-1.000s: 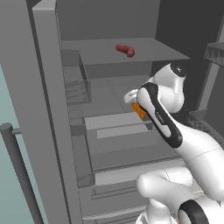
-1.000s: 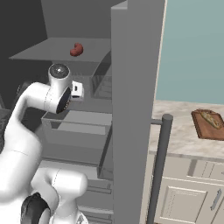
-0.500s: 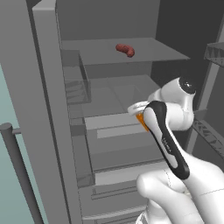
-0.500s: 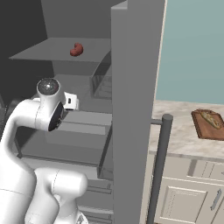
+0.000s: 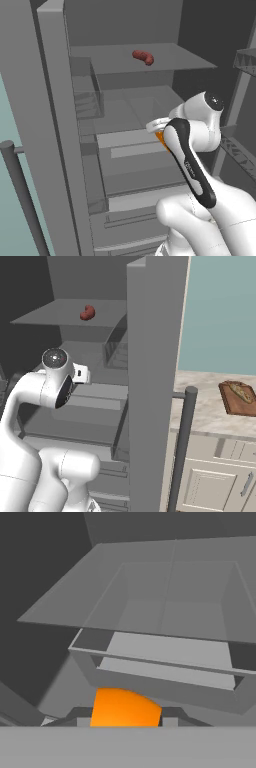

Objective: Retrieve the sausage and cheese from the fridge and place them on the cutting board on the counter.

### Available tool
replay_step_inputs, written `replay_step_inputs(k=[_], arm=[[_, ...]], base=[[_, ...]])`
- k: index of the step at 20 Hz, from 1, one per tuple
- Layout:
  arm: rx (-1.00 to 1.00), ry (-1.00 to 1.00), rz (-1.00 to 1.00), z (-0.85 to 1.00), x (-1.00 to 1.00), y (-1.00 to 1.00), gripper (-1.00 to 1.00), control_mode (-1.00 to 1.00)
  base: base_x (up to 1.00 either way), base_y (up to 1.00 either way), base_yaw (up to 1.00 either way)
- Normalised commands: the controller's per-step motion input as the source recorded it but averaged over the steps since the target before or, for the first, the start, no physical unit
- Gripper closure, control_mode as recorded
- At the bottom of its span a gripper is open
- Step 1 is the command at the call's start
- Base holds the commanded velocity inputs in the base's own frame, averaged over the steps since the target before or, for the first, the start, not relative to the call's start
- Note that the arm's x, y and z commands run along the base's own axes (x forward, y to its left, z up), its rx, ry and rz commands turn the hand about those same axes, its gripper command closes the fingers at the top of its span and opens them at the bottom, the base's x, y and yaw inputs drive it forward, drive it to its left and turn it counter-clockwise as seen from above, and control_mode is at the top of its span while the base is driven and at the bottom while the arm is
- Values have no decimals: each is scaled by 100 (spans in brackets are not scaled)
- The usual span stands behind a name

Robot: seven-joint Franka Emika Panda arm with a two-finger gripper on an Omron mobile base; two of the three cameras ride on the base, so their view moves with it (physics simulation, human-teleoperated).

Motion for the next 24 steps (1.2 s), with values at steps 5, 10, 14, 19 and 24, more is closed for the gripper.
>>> replay_step_inputs(k=[5, 10, 14, 19, 24], arm=[[0, 0, 0, 0, 0, 0, 100, -100], [0, 0, 0, 0, 0, 0, 100, 100], [0, 0, 0, 0, 0, 0, 100, 100], [0, 0, 0, 0, 0, 0, 100, 100], [0, 0, 0, 0, 0, 0, 100, 100]], base=[[0, 0, 0], [0, 0, 0], [0, 0, 0], [-20, 0, 0], [-89, -6, -1]])
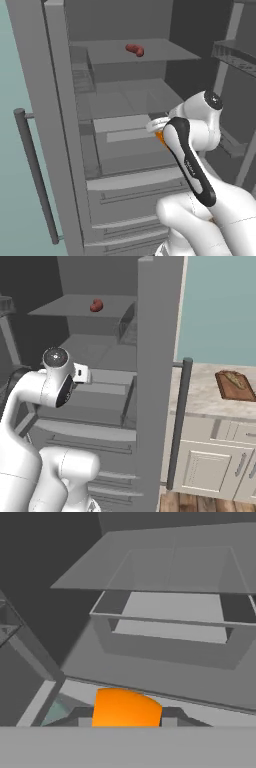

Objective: Retrieve the sausage and cheese from the fridge and place them on the cutting board on the counter.

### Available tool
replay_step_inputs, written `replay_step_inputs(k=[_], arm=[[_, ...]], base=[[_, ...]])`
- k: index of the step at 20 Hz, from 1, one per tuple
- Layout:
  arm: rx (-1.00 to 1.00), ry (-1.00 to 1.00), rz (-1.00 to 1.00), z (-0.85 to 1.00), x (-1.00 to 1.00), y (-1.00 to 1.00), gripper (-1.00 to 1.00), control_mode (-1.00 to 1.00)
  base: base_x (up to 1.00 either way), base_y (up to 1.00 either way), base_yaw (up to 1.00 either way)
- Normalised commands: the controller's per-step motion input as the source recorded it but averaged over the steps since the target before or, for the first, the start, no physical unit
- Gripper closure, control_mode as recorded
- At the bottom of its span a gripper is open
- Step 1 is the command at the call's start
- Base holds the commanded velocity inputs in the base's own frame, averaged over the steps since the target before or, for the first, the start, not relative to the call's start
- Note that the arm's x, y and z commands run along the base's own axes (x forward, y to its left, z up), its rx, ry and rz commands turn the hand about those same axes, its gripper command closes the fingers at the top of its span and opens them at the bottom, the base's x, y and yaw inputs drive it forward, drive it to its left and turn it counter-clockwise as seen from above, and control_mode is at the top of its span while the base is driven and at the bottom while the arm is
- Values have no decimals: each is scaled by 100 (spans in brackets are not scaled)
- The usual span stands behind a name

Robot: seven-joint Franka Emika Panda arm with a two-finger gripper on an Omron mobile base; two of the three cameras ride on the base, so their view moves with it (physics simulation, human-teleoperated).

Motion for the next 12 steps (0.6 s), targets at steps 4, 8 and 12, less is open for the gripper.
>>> replay_step_inputs(k=[4, 8, 12], arm=[[0, 0, 0, 0, 0, 0, 100, 100], [0, 0, 0, 0, 0, 0, 100, 100], [0, 0, 0, 0, 0, 0, 100, 100]], base=[[-74, 12, 0], [-67, 34, 0], [-27, 55, -5]])
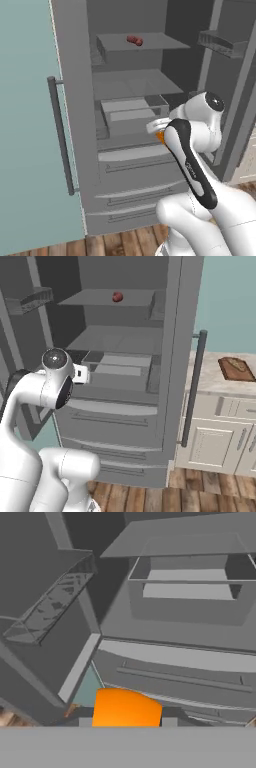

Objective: Retrieve the sausage and cheese from the fridge and place them on the cutting board on the counter.

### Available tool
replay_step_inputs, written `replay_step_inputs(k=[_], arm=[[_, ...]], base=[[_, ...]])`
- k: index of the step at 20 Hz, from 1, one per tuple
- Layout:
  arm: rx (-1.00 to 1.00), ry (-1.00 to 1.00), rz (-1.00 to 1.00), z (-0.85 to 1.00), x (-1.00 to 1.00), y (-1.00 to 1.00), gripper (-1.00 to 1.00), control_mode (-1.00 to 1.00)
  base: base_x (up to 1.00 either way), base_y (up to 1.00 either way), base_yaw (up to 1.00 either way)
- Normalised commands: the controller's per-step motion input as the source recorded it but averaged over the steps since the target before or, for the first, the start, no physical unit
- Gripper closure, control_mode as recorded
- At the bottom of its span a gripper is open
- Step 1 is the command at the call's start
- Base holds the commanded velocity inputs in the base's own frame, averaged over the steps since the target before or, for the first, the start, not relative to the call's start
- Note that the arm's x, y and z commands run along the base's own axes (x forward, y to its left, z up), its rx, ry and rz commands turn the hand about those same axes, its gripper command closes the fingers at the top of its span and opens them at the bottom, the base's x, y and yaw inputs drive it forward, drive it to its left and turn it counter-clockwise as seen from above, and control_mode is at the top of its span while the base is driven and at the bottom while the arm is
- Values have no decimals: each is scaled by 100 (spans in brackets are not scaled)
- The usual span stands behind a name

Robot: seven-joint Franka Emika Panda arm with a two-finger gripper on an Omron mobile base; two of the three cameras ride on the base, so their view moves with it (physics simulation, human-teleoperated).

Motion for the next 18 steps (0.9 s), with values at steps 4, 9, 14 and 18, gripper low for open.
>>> replay_step_inputs(k=[4, 9, 14, 18], arm=[[0, 0, 0, 0, 0, 0, 100, 100], [0, 0, 0, 0, 0, 0, 100, 100], [0, 0, 0, 0, 0, 0, 100, 100], [0, 0, 0, 0, 0, 0, 100, 100]], base=[[-8, 32, -38], [-7, -1, -51], [0, -34, -61], [-2, -38, -56]])
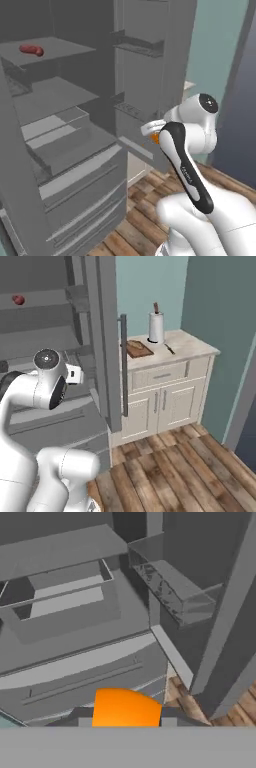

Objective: Retrieve the sausage and cheese from the fridge and place them on the cutting board on the counter.

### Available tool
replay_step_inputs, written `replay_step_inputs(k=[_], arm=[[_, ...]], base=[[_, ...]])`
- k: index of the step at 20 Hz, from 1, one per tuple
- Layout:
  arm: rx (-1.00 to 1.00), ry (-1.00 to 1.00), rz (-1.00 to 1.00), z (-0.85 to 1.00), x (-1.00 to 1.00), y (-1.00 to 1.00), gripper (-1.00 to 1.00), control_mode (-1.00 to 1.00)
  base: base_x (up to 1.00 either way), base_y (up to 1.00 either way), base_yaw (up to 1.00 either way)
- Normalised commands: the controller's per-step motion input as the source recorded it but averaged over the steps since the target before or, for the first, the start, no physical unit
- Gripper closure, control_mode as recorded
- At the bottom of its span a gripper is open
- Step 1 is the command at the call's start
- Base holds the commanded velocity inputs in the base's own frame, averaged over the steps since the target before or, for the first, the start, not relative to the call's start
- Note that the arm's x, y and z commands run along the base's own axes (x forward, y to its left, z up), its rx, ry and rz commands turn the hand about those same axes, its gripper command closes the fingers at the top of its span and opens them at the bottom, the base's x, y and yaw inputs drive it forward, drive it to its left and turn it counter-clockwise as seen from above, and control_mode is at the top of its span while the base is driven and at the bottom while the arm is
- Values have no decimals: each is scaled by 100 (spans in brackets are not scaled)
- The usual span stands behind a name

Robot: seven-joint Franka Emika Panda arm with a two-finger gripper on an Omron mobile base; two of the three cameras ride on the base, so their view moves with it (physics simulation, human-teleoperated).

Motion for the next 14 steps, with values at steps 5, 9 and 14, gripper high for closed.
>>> replay_step_inputs(k=[5, 9, 14], arm=[[0, 0, 0, 0, 0, 0, 100, 100], [0, 0, 0, 0, 0, 0, 100, 100], [0, 0, 0, 0, 0, 0, 100, 100]], base=[[0, -41, -57], [1, -58, -57], [18, -87, -49]])
